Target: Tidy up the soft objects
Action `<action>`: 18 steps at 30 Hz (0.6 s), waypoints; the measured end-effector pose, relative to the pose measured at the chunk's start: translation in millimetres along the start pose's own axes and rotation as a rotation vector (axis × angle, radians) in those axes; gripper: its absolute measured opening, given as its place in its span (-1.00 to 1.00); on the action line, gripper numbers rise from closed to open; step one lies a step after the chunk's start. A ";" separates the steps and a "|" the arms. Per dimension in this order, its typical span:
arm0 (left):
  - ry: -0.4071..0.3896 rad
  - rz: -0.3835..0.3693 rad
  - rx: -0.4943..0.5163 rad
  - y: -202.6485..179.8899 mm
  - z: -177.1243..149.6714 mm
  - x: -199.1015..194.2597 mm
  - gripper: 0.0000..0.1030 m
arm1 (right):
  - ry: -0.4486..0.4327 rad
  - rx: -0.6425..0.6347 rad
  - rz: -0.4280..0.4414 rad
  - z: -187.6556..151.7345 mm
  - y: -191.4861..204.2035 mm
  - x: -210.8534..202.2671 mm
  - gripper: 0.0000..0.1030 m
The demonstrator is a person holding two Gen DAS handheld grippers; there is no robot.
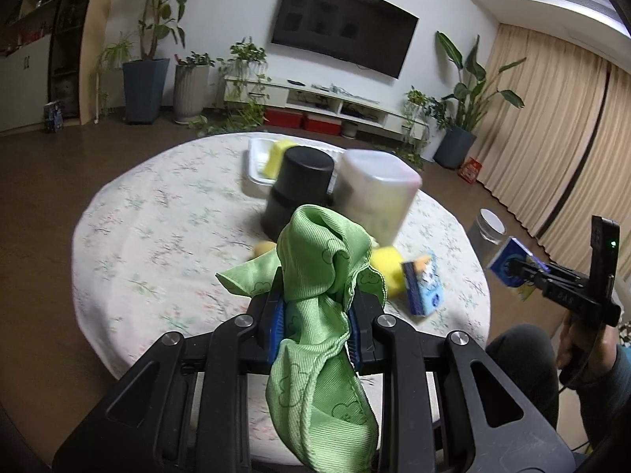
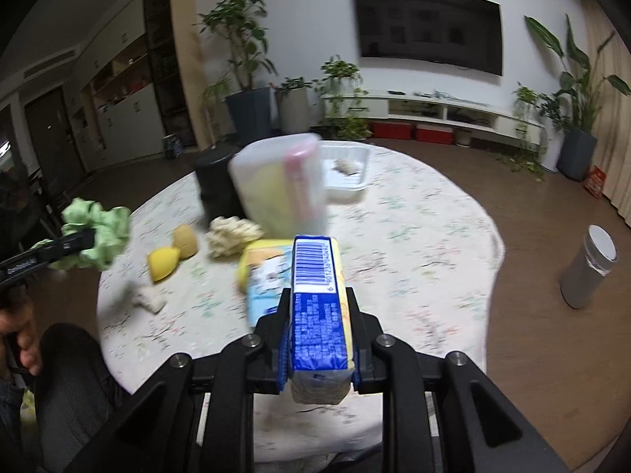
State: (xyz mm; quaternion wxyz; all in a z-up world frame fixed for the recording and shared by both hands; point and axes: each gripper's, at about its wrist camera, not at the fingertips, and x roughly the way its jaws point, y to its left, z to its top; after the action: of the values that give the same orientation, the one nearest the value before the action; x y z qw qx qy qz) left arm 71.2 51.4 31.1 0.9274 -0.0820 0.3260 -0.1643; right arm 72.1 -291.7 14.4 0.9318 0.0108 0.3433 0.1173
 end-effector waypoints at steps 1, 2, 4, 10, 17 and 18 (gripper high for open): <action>-0.003 0.010 -0.010 6.2 2.1 -0.9 -0.56 | -0.002 0.000 -0.016 2.7 -7.2 -0.9 -0.53; -0.006 0.019 -0.018 12.0 5.2 -1.9 -0.56 | -0.004 0.001 -0.028 4.3 -12.6 -2.0 -0.53; -0.020 0.039 -0.024 24.3 15.2 -4.8 -0.56 | -0.009 0.005 -0.051 10.1 -25.9 -3.4 -0.53; -0.080 0.109 0.030 47.9 71.9 -15.9 -0.56 | -0.047 -0.005 -0.134 43.0 -66.5 -10.6 -0.53; -0.088 0.167 0.161 51.5 158.6 1.7 -0.55 | -0.100 -0.065 -0.227 131.5 -118.3 -7.2 -0.53; -0.082 0.178 0.187 49.4 173.2 6.7 -0.55 | -0.104 -0.072 -0.234 148.0 -124.9 -5.6 -0.53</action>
State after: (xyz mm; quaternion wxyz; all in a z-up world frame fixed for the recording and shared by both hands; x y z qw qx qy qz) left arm 197.9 102.9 148.5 0.9544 0.0272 0.2772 -0.1076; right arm 189.4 -405.5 118.5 0.9554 -0.0568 0.2892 0.0191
